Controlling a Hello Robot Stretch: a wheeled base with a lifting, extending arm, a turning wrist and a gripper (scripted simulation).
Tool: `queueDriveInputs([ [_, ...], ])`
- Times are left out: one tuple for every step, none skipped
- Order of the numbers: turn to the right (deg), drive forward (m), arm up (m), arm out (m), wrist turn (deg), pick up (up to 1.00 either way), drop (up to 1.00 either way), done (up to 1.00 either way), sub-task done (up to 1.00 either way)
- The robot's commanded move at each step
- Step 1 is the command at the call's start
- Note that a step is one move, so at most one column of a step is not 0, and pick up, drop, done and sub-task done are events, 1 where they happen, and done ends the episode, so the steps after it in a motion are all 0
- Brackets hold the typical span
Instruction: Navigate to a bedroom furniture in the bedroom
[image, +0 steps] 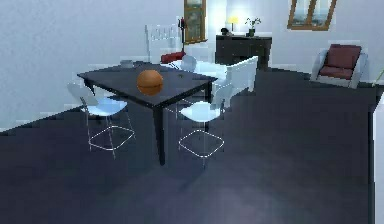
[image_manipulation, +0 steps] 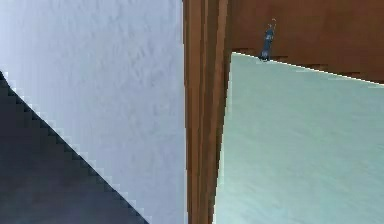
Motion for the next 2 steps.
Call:
queueDriveInputs([
  [24.0, 0.0, 0.0, 0.0, 0.0, 0.0, 0.0, 0.0, 0.0],
  [0.0, 1.0, 0.0, 0.0, 0.0, 0.0, 0.0, 0.0, 0.0],
])
